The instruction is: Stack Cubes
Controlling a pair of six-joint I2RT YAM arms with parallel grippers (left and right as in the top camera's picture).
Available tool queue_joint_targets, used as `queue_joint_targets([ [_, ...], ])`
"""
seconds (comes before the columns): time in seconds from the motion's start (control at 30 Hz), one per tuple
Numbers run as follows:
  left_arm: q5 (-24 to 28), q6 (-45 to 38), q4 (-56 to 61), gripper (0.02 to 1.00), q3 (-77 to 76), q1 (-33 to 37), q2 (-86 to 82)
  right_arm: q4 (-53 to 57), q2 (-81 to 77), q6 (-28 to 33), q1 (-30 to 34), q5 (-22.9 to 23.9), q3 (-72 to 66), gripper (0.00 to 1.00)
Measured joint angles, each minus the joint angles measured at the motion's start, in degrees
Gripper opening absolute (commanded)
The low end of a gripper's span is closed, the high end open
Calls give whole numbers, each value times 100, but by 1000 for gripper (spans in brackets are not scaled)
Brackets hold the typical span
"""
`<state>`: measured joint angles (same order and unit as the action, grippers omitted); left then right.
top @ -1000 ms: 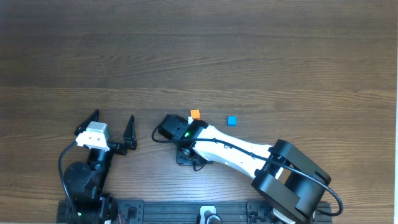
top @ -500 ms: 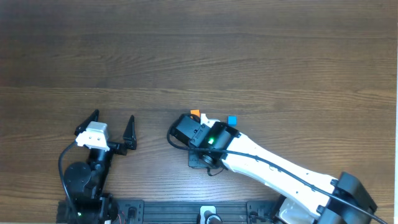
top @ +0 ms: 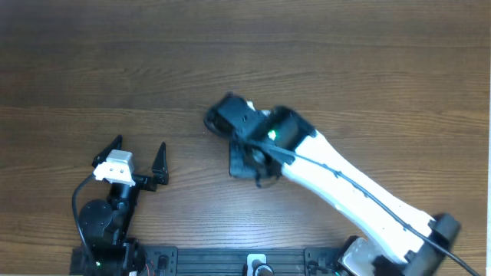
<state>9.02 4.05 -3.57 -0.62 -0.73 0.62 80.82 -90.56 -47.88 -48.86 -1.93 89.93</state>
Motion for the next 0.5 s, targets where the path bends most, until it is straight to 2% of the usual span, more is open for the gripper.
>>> queue_joint_targets([
  [0.2, 0, 0, -2, 1000, 0, 0, 0, -7, -1056, 562, 350, -103, 581, 7],
  [0.5, 0, 0, -2, 1000, 0, 0, 0, -289, -1578, 728, 452, -264, 610, 7],
])
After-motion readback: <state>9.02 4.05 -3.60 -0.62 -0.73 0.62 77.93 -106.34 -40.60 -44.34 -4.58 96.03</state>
